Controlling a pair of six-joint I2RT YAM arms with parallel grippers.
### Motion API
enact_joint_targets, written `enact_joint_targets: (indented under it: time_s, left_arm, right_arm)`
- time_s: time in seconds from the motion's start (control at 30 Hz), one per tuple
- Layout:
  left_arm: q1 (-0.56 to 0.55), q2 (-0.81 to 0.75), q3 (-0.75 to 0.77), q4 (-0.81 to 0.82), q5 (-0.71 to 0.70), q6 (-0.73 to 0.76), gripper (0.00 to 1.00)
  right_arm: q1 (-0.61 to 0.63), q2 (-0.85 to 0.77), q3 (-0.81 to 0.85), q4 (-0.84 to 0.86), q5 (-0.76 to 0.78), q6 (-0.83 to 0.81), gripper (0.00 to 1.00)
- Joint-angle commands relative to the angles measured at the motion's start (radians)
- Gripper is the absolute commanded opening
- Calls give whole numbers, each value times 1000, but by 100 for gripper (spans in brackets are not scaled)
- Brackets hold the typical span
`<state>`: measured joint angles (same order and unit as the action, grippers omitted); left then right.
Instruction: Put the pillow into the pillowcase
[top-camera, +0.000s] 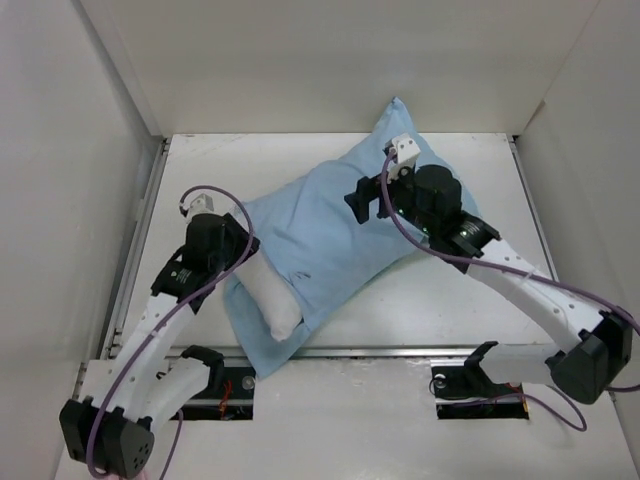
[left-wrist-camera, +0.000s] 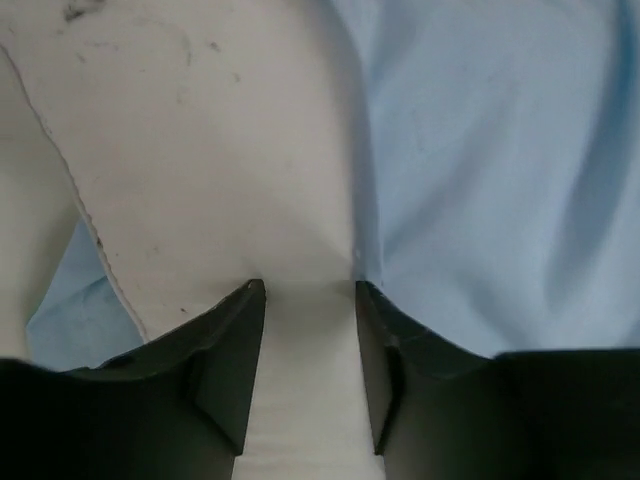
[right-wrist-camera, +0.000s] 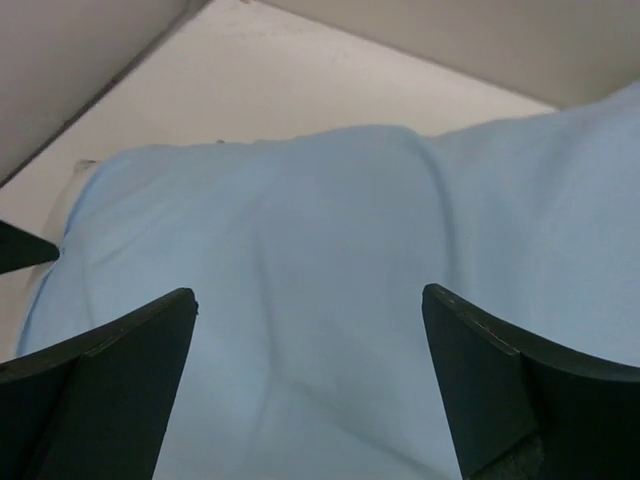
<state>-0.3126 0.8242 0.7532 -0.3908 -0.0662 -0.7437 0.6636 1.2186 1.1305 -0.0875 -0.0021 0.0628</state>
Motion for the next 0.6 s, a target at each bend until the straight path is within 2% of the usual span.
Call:
enact_joint_targets:
  time_s: [0.0, 0.03, 0.1, 0.23, 0.37, 0.4, 0.47, 0.5, 0.57]
  left_arm:
    - [-3, 79, -9, -46, -20, -17, 36]
    - [-3, 101, -40, -37, -20, -26, 19]
    - [-3, 114, -72, -4, 22, -26, 0]
    - [-35, 153, -130, 194, 192, 26, 0]
    - [-163, 275, -78, 360, 299, 101, 0]
    - [-225, 305, -30, 401, 319, 118, 0]
    - [-287, 370, 30, 418, 370, 174, 0]
    - [-346, 435, 97, 418, 370, 191, 0]
    - [-382, 484, 159, 376, 344, 217, 0]
  right_arm:
    - [5, 114, 9, -106, 85, 149, 100]
    - [5, 130, -1, -97, 85, 158, 100]
    - [5, 166, -1, -97, 94, 170, 100]
    - [5, 188, 11, -116, 229, 195, 100]
    - [5, 157, 11, -116, 313, 195, 100]
    - [5, 135, 11, -127, 332, 195, 100]
    - [5, 116, 11, -136, 375, 195, 100]
    - [5, 107, 11, -136, 389, 195, 100]
    - [5, 73, 11, -161, 401, 186, 100]
